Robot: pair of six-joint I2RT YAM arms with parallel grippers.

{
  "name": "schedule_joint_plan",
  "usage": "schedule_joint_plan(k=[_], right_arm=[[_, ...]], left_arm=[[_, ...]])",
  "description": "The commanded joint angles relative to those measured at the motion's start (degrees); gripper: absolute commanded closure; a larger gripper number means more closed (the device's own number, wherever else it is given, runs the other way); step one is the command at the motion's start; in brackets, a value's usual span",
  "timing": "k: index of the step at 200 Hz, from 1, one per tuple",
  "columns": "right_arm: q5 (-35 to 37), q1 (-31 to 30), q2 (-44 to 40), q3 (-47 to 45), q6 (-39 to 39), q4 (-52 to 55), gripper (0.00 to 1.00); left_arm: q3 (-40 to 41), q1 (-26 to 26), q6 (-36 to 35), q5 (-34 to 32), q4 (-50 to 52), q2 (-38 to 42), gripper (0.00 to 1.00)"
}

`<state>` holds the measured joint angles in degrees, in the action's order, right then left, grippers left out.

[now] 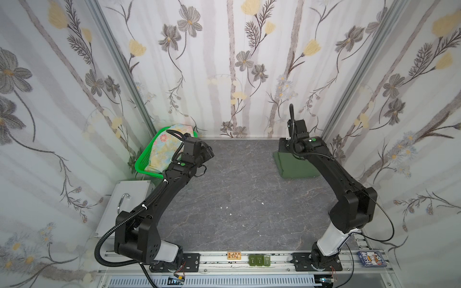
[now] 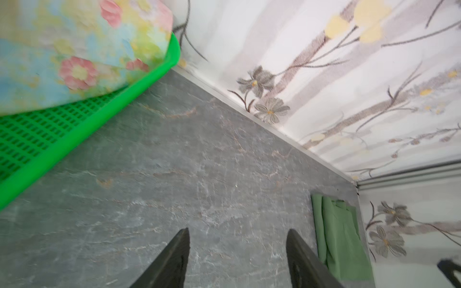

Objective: Fold and stack skirts
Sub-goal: Pick up the skirt from the basket.

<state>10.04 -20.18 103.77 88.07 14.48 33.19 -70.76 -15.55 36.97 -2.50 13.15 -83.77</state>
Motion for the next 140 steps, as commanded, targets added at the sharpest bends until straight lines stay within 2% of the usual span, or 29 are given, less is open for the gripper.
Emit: schedule_joint_plan(k=[1,9,17,27,38,57,80,104,140], right_arm=[[1.44,-1.96,-7.36,-11.73,2.45,-16.88,1.0],[-2.09,-1.79,-9.91,-15.63,3.78,-19.57,1.0],[-3.28,-1.79,-11.87,-18.51,5.64,-21.05,0.82],[-5.97,-1.87,-14.81,-22.08,6.82,-23.72,0.74],[-9.28,-2.03,-16.52,-25.46,7.75,-26.58,0.6],[-13.4,-2.44,-17.2,-29.29,10.15,-30.55,0.5],[-17.69,-4.03,-14.4,-30.35,11.81,-34.56,0.43],[-22.2,-5.84,-8.23,-27.61,12.27,-36.74,0.4],[-28.93,-6.61,-2.69,-25.58,15.31,-41.9,0.37]], left_arm=[[-4.42,4.47,-4.63,-3.22,5.17,-3.65,0.29],[-7.0,6.66,-5.04,-4.05,7.48,-5.58,0.28],[-9.13,8.68,-5.86,-5.1,9.42,-7.31,0.26],[-11.23,11.14,-6.62,-6.48,11.29,-9.05,0.23],[-13.09,14.0,-7.28,-6.93,12.41,-10.64,0.2],[-17.78,18.39,-8.41,-8.39,16.44,-14.14,0.19],[-25.37,21.57,-10.17,-11.68,23.61,-19.22,0.15],[-31.64,24.08,-11.87,-14.04,29.16,-24.06,0.1],[-39.1,27.16,-13.07,-9.63,33.31,-31.6,0.05]])
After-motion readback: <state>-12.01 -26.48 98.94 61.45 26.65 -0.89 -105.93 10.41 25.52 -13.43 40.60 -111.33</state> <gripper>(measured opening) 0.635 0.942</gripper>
